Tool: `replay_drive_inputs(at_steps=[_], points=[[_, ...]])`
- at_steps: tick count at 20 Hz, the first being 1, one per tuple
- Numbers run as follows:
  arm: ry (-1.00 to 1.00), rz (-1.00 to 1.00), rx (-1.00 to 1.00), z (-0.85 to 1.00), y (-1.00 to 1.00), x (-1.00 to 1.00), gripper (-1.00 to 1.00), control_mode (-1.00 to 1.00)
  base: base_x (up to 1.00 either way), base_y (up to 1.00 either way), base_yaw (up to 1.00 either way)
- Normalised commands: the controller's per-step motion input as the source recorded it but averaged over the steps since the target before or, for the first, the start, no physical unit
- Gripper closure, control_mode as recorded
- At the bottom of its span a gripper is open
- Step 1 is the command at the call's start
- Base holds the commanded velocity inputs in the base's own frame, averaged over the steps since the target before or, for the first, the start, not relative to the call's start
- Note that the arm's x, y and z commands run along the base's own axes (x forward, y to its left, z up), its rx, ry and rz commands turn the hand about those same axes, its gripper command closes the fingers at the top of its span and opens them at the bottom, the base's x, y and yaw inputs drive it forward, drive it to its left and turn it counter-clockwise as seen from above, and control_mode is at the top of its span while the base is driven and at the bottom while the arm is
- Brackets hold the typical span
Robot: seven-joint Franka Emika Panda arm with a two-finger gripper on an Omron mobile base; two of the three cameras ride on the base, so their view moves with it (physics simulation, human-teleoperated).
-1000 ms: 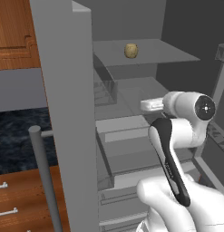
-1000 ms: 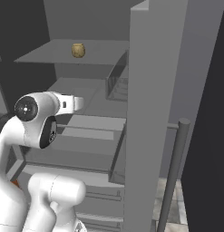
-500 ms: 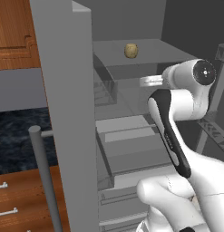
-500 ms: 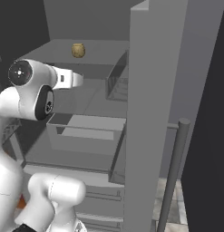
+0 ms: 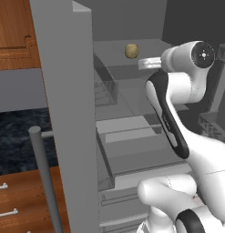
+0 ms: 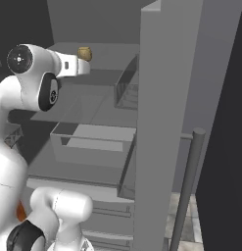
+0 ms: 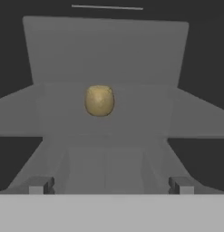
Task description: Retrieve the sausage and cheese from the fridge and place them on the cutting board on the counter.
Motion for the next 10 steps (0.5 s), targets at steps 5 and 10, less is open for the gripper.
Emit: replay_drive_inputs(at_steps=[5,10], points=[[0.00,0.00,0.00,0.26,0.04,0.39,-1.00,-1.00,0.00,0.00,0.00],[-0.02,0.02,0.00,0.09,0.20,0.46,-1.00,-1.00,0.00,0.00,0.00]])
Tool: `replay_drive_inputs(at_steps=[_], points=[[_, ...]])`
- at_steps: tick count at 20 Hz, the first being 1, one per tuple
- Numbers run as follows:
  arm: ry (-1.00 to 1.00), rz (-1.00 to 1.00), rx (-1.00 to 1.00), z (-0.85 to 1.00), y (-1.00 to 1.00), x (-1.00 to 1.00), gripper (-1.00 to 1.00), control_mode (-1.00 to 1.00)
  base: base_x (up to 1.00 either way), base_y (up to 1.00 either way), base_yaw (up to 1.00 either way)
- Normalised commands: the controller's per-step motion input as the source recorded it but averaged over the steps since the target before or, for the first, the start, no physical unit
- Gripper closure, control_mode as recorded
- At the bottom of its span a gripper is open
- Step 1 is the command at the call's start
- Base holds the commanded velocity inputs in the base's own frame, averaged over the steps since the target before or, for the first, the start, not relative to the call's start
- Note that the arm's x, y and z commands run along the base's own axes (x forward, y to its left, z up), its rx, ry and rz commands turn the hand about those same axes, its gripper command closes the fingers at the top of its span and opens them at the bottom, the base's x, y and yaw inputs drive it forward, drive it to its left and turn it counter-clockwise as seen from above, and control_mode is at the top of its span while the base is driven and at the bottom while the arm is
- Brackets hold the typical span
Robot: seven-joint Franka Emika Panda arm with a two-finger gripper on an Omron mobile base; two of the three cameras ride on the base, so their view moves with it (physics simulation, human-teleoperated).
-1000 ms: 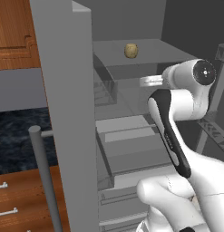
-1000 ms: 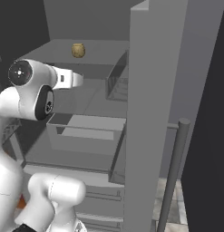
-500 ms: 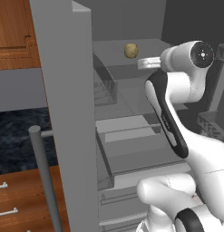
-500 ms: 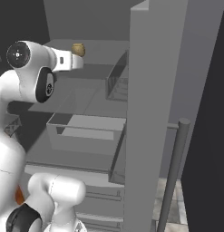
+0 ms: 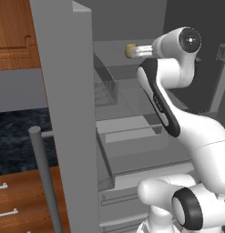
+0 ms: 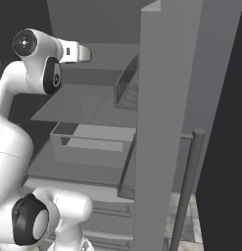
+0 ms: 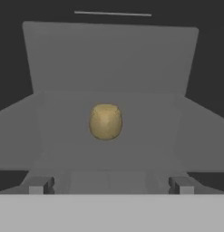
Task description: Retrieve the sausage and cheese from the fridge and place them on the cutting board on the counter.
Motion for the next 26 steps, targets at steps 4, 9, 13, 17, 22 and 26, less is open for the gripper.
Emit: replay_drive_inputs(at_steps=[4,9,13,17,22,26], points=[[0.01,0.00,0.00,-0.05,0.07,0.31,-1.00,-1.00,0.00,0.00,0.00],[0.01,0.00,0.00,-0.10,0.01,0.38,-1.00,-1.00,0.00,0.00,0.00],[0.10,0.00,0.00,-0.09,0.00,0.46,-1.00,-1.00,0.00,0.00,0.00],[0.16,0.01,0.05,0.01,0.00,0.45,-1.00,-1.00,0.00,0.00,0.00],[0.04,0.04,0.00,-0.04,0.01,0.44,-1.00,-1.00,0.00,0.00,0.00],[-0.04,0.07,0.00,-0.16,0.03,0.32,-1.00,-1.00,0.00,0.00,0.00]])
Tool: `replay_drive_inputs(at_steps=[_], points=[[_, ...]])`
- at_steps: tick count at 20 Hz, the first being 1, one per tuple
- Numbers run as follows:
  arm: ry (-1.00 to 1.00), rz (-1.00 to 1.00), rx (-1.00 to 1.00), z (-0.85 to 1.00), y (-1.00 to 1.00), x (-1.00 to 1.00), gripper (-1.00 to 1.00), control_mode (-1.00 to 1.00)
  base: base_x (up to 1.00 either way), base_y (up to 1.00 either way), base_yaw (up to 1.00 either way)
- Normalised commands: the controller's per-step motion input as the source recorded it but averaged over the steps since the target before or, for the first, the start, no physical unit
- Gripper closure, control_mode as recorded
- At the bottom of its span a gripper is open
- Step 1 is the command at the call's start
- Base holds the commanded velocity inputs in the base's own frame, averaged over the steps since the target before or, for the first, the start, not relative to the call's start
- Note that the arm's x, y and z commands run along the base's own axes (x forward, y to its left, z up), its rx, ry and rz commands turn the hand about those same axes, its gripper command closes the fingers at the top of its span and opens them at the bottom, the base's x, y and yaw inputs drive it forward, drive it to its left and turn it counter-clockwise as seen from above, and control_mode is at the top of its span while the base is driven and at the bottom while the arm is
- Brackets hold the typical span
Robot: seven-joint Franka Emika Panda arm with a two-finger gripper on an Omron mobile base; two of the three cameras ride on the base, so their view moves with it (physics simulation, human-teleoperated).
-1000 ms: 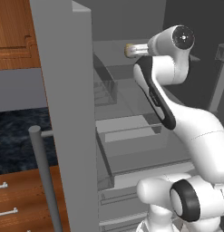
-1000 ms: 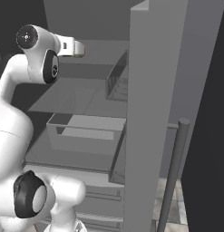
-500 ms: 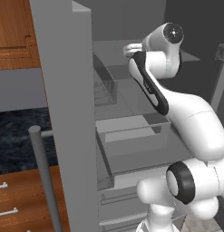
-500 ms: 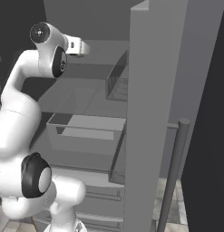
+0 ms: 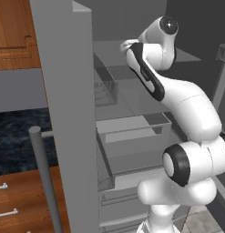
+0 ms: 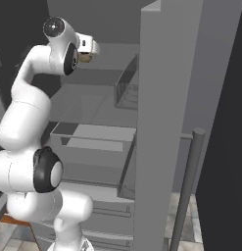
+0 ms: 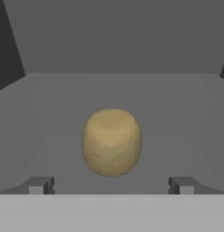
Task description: Retrieve the sausage and cheese from the fridge and place them on the cutting board on the counter.
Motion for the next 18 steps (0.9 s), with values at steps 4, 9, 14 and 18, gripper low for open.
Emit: replay_drive_inputs(at_steps=[4,9,14,18], points=[[-0.03,0.05,0.00,-0.23,0.01,0.38,-1.00,-1.00,0.00,0.00,0.00],[0.00,0.04,0.00,-0.06,0.00,0.30,-1.00,-1.00,0.00,0.00,0.00],[0.00,0.02,0.00,-0.01,0.00,0.25,-1.00,-1.00,0.00,0.00,0.00],[0.00,0.01,0.00,-0.02,0.00,0.22,-1.00,-1.00,0.00,0.00,0.00]])
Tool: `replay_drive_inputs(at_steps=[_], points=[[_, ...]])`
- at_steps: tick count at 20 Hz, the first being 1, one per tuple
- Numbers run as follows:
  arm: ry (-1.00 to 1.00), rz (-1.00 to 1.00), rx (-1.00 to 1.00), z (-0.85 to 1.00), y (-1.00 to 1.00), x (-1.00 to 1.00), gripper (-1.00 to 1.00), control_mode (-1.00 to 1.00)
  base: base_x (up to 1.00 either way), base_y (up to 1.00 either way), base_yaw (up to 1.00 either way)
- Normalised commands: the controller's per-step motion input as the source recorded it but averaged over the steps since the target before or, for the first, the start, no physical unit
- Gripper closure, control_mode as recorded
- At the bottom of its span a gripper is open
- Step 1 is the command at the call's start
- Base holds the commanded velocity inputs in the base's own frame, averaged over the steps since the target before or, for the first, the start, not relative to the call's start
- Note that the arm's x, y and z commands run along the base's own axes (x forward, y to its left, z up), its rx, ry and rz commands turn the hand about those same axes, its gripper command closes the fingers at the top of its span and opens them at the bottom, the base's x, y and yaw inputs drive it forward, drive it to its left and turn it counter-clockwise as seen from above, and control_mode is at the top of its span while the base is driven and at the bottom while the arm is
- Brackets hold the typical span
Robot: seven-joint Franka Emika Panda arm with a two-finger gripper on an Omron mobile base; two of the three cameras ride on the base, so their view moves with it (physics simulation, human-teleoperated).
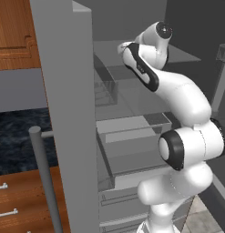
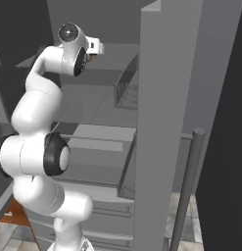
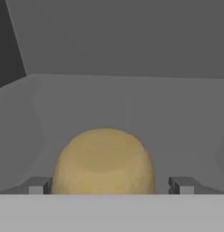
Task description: Retrieve the sausage and cheese from the fridge and place them on the cutting board on the counter.
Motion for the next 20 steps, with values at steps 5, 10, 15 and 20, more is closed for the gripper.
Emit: replay_drive_inputs(at_steps=[5,10,15,20], points=[[0.00,0.02,0.00,-0.05,0.01,0.23,-1.00,-1.00,0.00,0.00,0.00],[0.00,0.02,0.01,-0.01,-0.02,0.10,1.00,-1.00,0.00,0.00,0.00],[0.00,0.03,0.05,-0.07,-0.06,-0.26,1.00,-1.00,0.00,0.00,0.00],[-0.11,0.03,0.03,-0.05,0.01,-0.58,1.00,-1.00,0.00,0.00,0.00]])
